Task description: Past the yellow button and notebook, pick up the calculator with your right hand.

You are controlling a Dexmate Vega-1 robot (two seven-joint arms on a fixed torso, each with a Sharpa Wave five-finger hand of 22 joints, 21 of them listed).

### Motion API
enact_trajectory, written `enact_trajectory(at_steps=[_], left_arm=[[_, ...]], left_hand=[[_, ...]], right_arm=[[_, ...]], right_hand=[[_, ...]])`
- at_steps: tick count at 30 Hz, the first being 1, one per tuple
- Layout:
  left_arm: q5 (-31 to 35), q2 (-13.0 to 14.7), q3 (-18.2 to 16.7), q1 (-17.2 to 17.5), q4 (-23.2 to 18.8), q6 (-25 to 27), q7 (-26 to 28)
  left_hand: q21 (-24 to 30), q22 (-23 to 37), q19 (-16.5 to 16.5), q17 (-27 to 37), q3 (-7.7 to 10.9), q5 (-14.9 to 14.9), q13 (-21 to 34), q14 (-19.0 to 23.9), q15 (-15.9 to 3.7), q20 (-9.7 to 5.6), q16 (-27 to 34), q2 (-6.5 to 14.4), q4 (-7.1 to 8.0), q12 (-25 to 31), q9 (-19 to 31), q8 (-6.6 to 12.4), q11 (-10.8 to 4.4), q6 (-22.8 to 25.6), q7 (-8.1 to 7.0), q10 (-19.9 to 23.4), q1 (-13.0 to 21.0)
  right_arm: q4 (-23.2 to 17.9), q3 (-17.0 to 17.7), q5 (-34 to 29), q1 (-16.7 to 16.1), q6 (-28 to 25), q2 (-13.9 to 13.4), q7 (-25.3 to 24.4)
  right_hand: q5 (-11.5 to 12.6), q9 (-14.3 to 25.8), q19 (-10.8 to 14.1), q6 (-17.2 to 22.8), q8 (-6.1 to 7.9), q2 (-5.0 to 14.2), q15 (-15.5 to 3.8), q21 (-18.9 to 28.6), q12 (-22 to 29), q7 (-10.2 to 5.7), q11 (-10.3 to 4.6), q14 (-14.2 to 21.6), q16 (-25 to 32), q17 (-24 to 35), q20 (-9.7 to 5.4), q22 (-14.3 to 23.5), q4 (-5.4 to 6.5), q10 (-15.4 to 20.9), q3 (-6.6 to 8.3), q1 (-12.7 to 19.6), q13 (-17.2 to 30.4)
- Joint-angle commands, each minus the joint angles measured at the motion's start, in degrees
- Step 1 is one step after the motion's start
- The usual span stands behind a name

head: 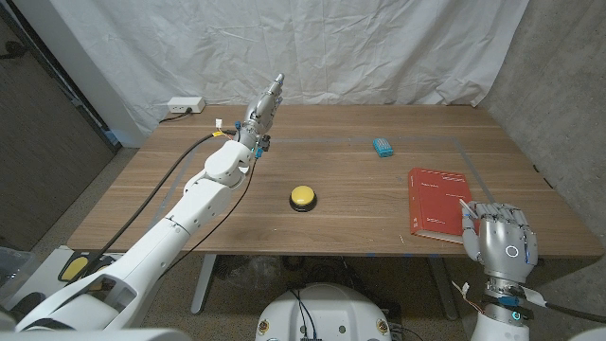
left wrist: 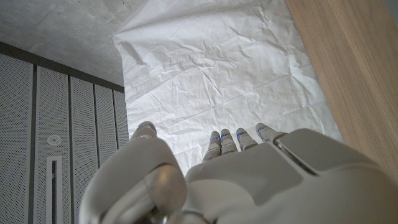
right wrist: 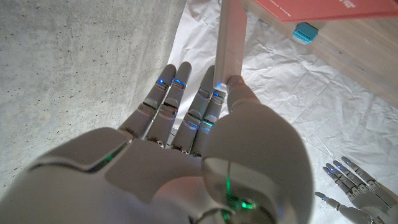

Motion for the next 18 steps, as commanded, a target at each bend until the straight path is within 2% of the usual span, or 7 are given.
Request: enact_trajectory(at_steps=[1,11,18], left_arm=[[-0.1,-0.3,0.1,-0.1,0.5,-0.4,-0.1],[-0.6,-0.1,-0.3,0.1,1.1,-0.6,-0.4],[-1.0,0.1,-0.4,0.0,1.7,-0.8,-1.1]], left_hand=[[0.0,0.3,-0.8,0.1,-0.17,-0.1,0.2,-0.5,-0.20,-2.02,0.0,0.8,0.14,0.3,0.2,0.13,-0.18,-0.2,-0.28,-0.4,0.2],[0.1,0.3,-0.8,0.1,-0.25,-0.1,0.2,-0.4,-0.20,-2.04,0.0,0.9,0.13,0.3,0.2,0.12,-0.14,-0.2,-0.24,-0.3,0.2],[0.1,0.3,-0.8,0.1,-0.30,-0.1,0.2,-0.4,-0.19,-2.01,0.0,0.9,0.12,0.2,0.2,0.14,-0.25,-0.2,-0.24,-0.4,0.3]], right_arm=[[-6.7,-1.2,6.2,-2.4,-3.6,-6.5,2.7],[-10.9,-1.8,7.9,-3.2,-6.9,-8.7,6.8],[-13.6,-0.7,11.4,-3.8,-4.7,-9.7,8.0]], right_hand=[[0.1,5.9,0.6,2.0,4.27,4.46,-8.55,0.4,0.3,-2.33,-0.36,0.7,-0.2,0.1,-8.76,0.2,0.35,0.1,0.05,4.2,0.4],[0.1,6.0,0.5,2.1,4.14,4.41,-8.58,0.9,0.3,-2.34,-0.34,0.9,-0.3,0.3,-8.75,0.4,0.39,0.1,-0.03,4.2,0.3],[0.1,6.0,0.4,2.1,4.04,4.42,-8.61,1.2,0.3,-2.36,-0.33,1.0,-0.4,0.4,-8.73,0.5,0.39,0.1,-0.06,4.3,0.3]])
